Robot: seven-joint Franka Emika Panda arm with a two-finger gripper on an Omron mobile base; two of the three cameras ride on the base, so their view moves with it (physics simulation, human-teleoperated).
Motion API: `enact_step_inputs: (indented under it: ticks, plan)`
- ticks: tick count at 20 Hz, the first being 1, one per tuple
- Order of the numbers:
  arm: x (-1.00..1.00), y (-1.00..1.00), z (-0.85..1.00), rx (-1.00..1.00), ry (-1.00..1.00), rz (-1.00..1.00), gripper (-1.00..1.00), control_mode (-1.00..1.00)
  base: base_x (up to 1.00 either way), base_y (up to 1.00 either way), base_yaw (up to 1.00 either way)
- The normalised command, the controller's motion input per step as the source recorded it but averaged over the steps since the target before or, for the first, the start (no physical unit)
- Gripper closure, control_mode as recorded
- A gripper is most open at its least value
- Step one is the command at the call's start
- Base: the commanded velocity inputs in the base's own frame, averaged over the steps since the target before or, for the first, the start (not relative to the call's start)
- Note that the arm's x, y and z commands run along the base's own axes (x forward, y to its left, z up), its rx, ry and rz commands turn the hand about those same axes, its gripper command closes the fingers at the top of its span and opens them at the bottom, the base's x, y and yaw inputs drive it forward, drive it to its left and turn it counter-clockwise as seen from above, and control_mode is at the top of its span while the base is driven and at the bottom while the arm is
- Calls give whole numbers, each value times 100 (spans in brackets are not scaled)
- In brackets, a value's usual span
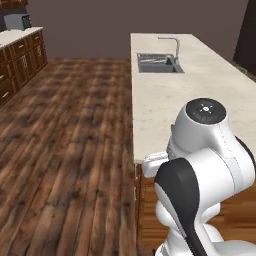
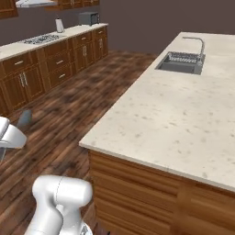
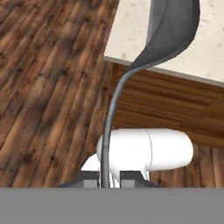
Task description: Take the fork and place it on the left side of the plate. Then take the spoon and place it on the right side of the plate. Make sure they're directly next to the plate.
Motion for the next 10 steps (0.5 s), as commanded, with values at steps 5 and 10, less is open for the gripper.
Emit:
enact_step_inputs:
  ticks: [5,10]
  plan:
    - [0,0,0,0,0,0,100,100,-22,-100,-5]
    - [0,0,0,0,0,0,100,100,-17,-100,-5]
